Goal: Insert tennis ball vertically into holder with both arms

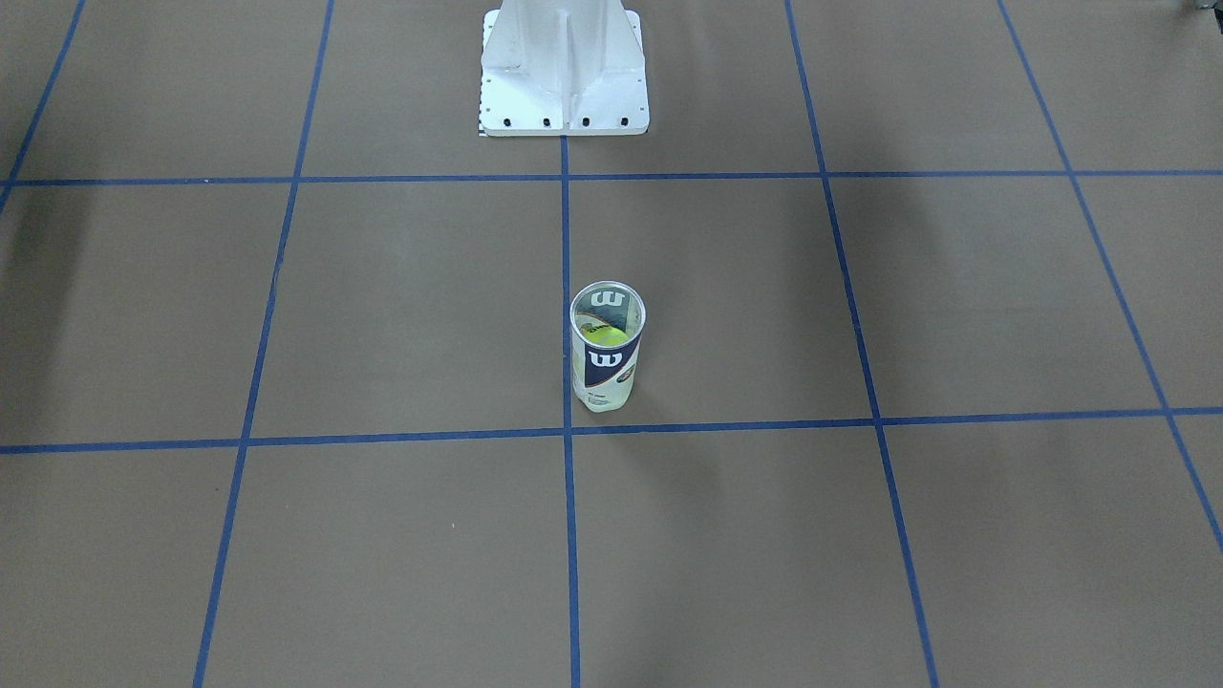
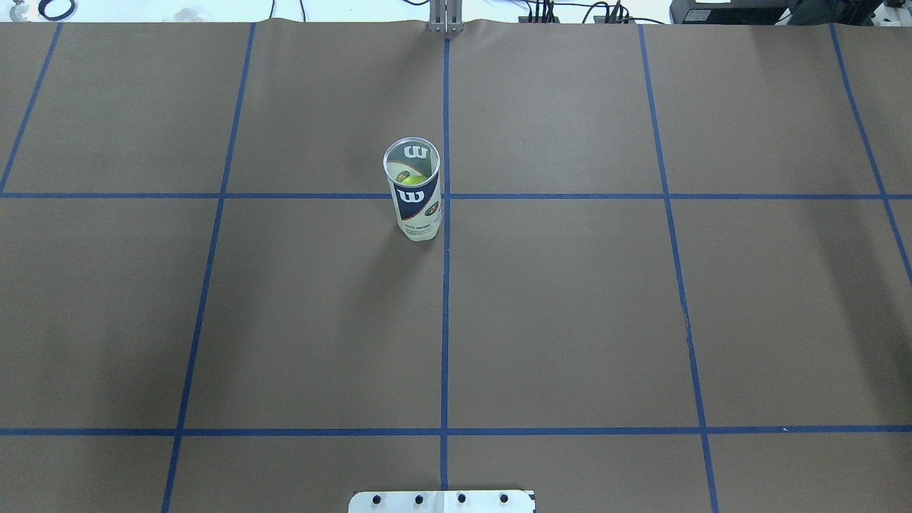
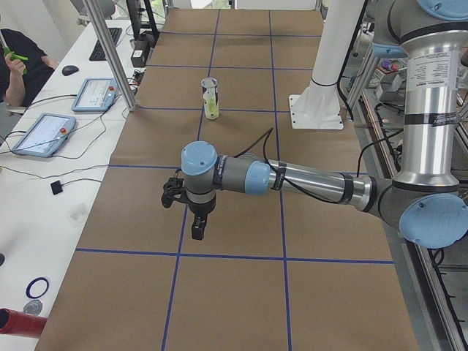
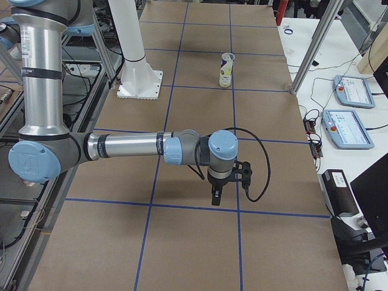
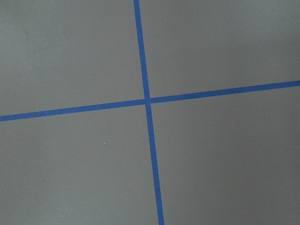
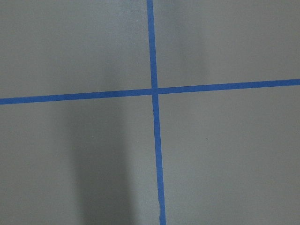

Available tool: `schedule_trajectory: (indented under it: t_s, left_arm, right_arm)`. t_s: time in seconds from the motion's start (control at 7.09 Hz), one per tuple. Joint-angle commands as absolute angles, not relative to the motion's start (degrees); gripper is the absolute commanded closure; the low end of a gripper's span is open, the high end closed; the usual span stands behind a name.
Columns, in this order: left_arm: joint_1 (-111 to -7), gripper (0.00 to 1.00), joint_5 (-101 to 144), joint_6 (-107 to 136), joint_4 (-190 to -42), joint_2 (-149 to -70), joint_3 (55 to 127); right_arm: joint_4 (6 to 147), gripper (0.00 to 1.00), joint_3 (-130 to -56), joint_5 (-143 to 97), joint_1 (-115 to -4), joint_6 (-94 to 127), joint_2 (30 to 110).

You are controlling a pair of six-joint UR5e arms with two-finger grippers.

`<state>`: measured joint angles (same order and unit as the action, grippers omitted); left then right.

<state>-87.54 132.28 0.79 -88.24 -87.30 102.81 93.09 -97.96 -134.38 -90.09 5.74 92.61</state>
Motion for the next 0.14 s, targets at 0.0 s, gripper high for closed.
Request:
schedule_trajectory:
  t_s: [0.0]
  left_arm:
    - [-87.5, 0.01, 132.3, 0.8, -88.2, -87.3, 102.8]
  right_arm:
    - [93.1, 0.01, -98.0, -134.5, -90.1, 5.7, 92.6]
